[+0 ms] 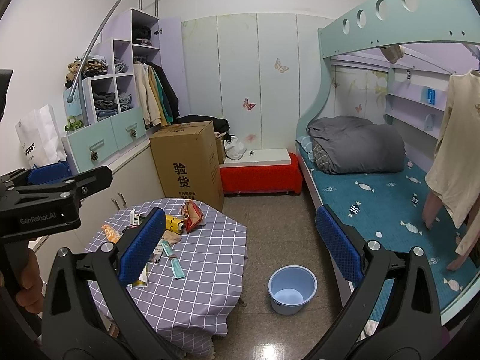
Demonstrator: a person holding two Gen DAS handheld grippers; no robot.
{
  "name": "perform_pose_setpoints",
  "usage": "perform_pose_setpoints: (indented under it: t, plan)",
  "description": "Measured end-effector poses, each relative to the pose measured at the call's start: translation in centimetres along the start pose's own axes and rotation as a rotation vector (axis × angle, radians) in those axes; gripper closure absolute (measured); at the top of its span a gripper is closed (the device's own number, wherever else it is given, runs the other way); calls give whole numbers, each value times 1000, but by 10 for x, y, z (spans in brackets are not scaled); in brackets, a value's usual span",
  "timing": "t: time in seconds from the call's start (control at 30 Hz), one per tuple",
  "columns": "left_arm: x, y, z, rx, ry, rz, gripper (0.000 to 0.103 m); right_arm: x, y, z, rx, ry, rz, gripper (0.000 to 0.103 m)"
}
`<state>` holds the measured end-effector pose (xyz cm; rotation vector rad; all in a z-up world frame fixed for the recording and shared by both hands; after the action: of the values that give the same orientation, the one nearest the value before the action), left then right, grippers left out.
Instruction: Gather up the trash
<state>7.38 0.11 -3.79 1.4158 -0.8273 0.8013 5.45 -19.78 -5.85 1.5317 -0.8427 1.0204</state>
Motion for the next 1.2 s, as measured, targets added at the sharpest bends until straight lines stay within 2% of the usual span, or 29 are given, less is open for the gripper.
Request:
perform_pose_setpoints:
  t: [1.2]
  plan:
    - [-1,-4,5,0,-7,-6,4,0,-4,2,1,-7,-16,5]
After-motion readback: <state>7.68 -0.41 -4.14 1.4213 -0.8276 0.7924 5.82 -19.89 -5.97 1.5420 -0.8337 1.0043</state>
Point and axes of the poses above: each gripper's, at about its wrist camera, not at the fingertips, and y roughly against the way its jaws point, z to its right, x to its top, the point moved 6 cm from there along -y, roughly the way its jaws point, and after that the axes turned 2 degrees about y, right-handed, at the moved point
